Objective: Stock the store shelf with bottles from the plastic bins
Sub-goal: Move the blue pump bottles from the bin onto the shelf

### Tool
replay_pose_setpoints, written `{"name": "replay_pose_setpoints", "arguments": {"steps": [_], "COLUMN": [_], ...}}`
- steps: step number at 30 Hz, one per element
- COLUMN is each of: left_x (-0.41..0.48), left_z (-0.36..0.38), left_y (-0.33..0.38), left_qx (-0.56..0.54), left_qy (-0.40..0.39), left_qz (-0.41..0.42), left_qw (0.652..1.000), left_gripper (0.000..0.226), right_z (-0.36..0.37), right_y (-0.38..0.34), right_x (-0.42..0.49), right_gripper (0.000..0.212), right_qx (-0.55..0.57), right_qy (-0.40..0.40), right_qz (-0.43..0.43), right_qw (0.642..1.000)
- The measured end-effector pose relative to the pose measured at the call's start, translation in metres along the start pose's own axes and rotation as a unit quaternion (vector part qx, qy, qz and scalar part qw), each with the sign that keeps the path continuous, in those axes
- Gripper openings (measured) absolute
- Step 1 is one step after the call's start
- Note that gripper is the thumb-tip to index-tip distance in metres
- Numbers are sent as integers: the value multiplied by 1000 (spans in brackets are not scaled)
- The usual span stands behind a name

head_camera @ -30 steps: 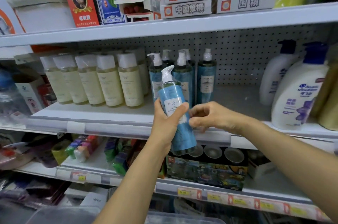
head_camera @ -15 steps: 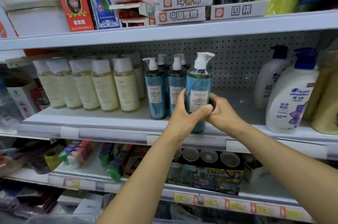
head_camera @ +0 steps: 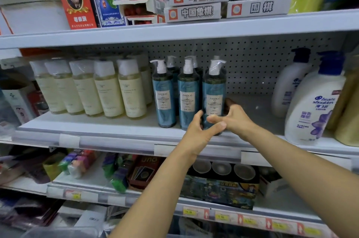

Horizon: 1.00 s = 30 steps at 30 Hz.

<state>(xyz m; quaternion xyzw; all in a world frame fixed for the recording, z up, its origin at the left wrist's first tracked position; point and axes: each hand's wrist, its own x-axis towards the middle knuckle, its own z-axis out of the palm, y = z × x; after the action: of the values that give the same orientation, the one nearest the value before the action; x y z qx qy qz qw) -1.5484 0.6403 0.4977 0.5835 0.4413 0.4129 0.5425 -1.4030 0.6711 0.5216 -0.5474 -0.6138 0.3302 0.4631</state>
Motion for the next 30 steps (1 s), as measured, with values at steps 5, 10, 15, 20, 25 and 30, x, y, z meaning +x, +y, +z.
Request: {"name": "replay_pose_setpoints", "arguments": {"steps": [5,10,15,20,25,30], "left_x": [1,-7,-17,-28,-52,-77], "left_z": [1,0,-1,-9,-24,-39], "left_y": [0,4,6,6,3,-36], "left_qx": [-12,-27,-44,-75,-131,-226], "left_qy": [8,13,16,53,98,135], "left_qz": [0,-2,-4,-17,-17,-62], "left_qw": [1000,1000,999,996,986,963], "left_gripper": [103,95,89,76,54,32], "right_z": [-1,0,1,11,31,52], "right_y": [-1,-5,-12,-13,-4,5], "right_x": [3,1,-4,-16,-37,-75], "right_gripper": [61,64,60,47,62,52], "right_qx": [-16,-23,-30,-60,-91,-49], "right_qy": [-17,-19,-23,13,110,225], "right_qz": [6,23,36,76,77,-34], "right_qw": [1000,999,999,995,987,973]}}
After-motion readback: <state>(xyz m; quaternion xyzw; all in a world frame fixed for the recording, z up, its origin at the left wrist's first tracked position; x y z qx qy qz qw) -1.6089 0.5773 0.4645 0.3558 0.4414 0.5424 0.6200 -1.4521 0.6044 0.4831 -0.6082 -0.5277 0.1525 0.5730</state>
